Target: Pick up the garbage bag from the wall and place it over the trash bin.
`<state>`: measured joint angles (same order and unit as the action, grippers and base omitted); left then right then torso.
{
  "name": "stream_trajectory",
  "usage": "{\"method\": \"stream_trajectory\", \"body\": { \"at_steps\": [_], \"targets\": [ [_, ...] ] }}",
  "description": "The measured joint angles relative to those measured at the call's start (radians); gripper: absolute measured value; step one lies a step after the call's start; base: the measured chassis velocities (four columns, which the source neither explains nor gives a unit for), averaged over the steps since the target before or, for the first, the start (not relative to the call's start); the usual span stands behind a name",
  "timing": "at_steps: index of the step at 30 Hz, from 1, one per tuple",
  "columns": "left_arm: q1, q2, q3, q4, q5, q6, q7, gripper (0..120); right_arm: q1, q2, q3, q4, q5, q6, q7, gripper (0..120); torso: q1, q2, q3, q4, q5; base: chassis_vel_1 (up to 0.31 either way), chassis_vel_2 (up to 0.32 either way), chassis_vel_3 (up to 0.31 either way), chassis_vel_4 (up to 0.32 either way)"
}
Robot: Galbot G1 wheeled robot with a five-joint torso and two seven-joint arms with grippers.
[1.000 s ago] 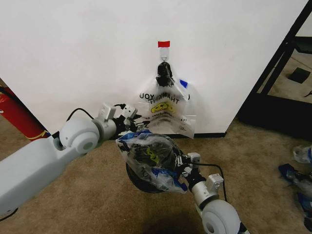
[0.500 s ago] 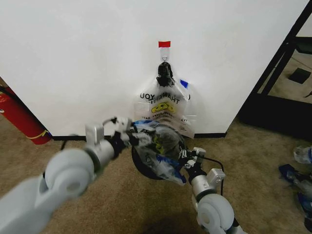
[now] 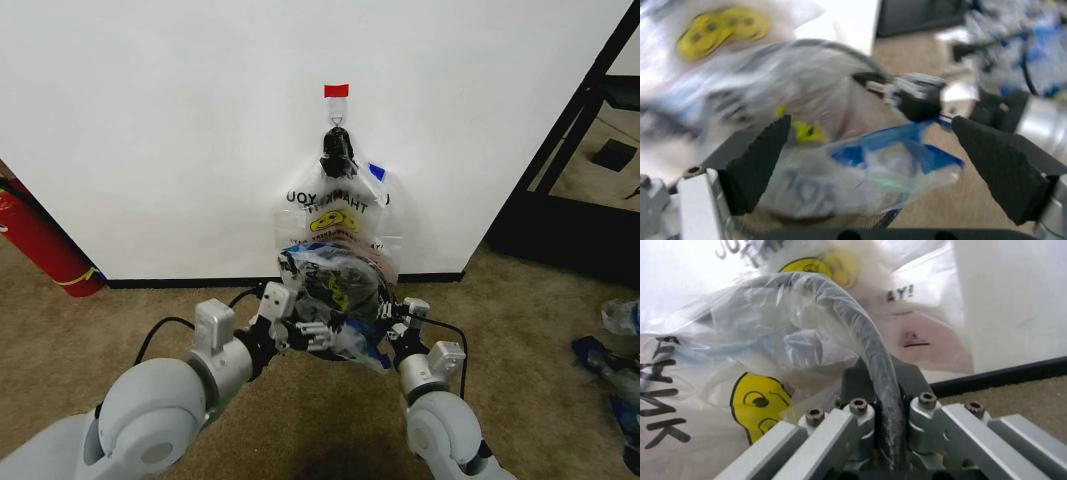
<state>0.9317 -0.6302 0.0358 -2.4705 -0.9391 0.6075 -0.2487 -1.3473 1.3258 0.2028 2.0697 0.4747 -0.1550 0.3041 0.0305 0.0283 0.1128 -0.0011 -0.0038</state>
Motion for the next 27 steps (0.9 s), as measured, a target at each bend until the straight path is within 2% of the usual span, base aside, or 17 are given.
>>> {"method": "stream_trajectory", "body": {
  "at_steps": [1, 3, 4, 6, 10, 15, 19, 24, 26, 27],
  "targets": [
    [-0.036, 0.004, 0.036, 0.014, 0.053, 0.003, 0.048, 95, 0.002, -0.006, -0.009, 0.001, -0.003, -0.001, -0.002, 1, 0.000, 0.000, 0.000, 0.0007, 0.0001, 0.000, 0.000, 0.000, 0.000],
    [-0.081, 0.007, 0.082, 0.037, 0.104, 0.003, 0.097, 94, -0.001, -0.012, -0.013, 0.007, -0.004, -0.004, -0.005, 1, 0.000, 0.000, 0.000, 0.0003, -0.0002, 0.000, 0.000, 0.000, 0.000],
    [-0.081, 0.007, 0.082, 0.037, 0.104, 0.003, 0.097, 94, -0.001, -0.012, -0.013, 0.007, -0.004, -0.004, -0.005, 1, 0.000, 0.000, 0.000, 0.0003, -0.0002, 0.000, 0.000, 0.000, 0.000],
    [-0.138, 0.011, 0.147, 0.059, 0.137, 0.003, 0.131, 89, -0.008, -0.019, -0.010, 0.015, -0.004, -0.005, -0.007, 1, 0.000, 0.000, 0.000, 0.0000, 0.0000, 0.000, 0.000, 0.000, 0.000],
    [-0.227, -0.010, 0.251, 0.109, 0.142, 0.011, 0.137, 82, -0.015, -0.031, -0.002, 0.023, -0.002, -0.007, -0.008, 1, 0.000, 0.000, 0.000, 0.0000, -0.0001, 0.000, 0.000, 0.000, 0.000],
    [-0.267, -0.013, 0.309, 0.146, 0.143, 0.012, 0.136, 73, -0.016, -0.037, -0.001, 0.028, 0.001, -0.011, -0.008, 1, 0.000, 0.000, 0.000, 0.0003, 0.0000, 0.000, 0.000, 0.000, 0.000],
    [-0.274, -0.017, 0.324, 0.159, 0.143, 0.012, 0.137, 70, -0.015, -0.037, -0.003, 0.028, 0.002, -0.012, -0.008, 1, 0.000, 0.000, 0.000, 0.0004, 0.0000, 0.000, 0.000, 0.000, 0.000],
    [-0.280, -0.021, 0.328, 0.175, 0.143, 0.009, 0.135, 51, -0.015, -0.031, -0.008, 0.028, 0.001, -0.015, -0.007, 1, 0.000, 0.000, 0.000, 0.0003, 0.0000, 0.000, 0.000, 0.000, 0.000],
    [-0.280, -0.020, 0.328, 0.176, 0.143, 0.007, 0.134, 48, -0.014, -0.029, -0.009, 0.028, 0.001, -0.015, -0.006, 1, 0.000, 0.000, 0.000, 0.0003, 0.0000, 0.000, 0.000, 0.000, 0.000],
    [-0.276, -0.018, 0.327, 0.175, 0.144, 0.006, 0.134, 41, -0.014, -0.026, -0.009, 0.028, 0.000, -0.016, -0.006, 1, 0.000, 0.000, 0.000, 0.0003, 0.0000, 0.000, 0.000, 0.000, 0.000]
  ]
}}
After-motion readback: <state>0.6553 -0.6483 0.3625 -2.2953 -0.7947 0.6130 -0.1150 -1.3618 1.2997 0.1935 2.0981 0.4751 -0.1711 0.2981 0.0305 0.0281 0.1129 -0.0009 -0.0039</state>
